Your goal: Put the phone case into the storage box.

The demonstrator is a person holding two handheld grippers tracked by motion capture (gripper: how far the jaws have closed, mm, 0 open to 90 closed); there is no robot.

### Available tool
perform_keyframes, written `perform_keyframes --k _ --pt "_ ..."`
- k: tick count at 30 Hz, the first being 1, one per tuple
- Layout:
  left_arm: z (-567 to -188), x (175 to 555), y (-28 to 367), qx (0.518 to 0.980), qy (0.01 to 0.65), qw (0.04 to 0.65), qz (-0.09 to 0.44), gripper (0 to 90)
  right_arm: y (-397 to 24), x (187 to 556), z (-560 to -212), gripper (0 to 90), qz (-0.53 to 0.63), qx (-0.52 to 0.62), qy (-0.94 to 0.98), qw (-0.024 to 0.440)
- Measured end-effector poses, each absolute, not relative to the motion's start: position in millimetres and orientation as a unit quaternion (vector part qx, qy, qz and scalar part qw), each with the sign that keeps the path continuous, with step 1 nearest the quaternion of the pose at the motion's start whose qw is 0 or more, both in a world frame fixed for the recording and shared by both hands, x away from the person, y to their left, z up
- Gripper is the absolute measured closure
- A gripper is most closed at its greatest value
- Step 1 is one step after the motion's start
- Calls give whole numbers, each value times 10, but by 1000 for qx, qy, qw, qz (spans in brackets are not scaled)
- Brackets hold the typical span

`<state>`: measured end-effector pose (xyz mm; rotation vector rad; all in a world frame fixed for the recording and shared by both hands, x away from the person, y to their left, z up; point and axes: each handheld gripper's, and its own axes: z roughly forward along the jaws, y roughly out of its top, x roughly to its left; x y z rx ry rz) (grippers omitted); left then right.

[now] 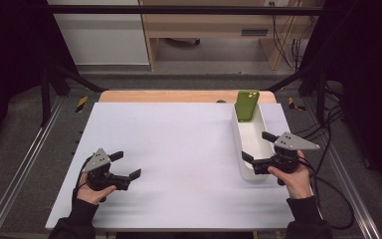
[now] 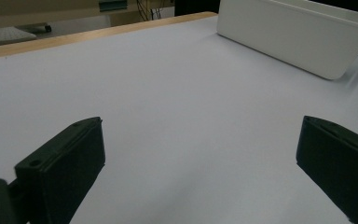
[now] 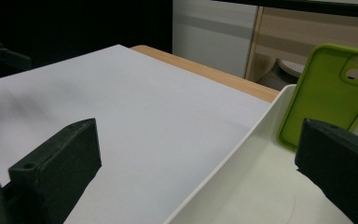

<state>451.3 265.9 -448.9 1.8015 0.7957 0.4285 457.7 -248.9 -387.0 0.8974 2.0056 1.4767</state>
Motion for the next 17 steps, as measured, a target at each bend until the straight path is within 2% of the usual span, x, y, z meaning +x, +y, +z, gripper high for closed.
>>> perform_keyframes --k 7,17 --pt "-4484 4506 2652 755 328 538 182 11 -2612 4475 -4079 6 548 333 730 238" --pt "-4470 4492 2644 755 323 539 185 11 -2760 4370 -4182 6 556 344 717 242"
